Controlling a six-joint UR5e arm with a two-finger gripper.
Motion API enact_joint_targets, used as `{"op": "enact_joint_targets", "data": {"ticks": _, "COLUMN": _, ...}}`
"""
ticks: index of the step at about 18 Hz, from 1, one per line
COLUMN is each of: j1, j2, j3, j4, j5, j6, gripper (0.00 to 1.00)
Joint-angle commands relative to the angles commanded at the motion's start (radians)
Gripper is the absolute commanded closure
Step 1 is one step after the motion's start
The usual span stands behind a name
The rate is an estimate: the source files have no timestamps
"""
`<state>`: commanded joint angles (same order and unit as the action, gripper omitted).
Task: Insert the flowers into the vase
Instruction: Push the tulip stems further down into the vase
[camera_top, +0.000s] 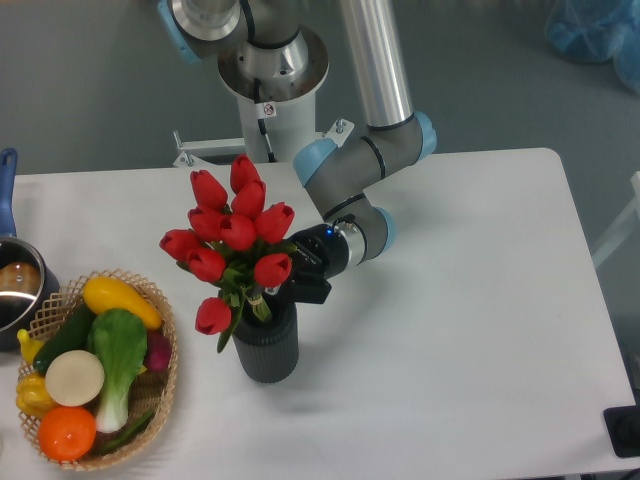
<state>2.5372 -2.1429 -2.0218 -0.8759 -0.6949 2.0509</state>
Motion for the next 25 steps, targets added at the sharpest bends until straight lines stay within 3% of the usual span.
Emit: {"op": "enact_joint_targets", "data": {"ticks": 25, "j1": 0.015, "j2": -0.06, "j3": -0.012, "j4": 0.008, "j5": 0.006, "j6": 0.077, "gripper": 0.74}}
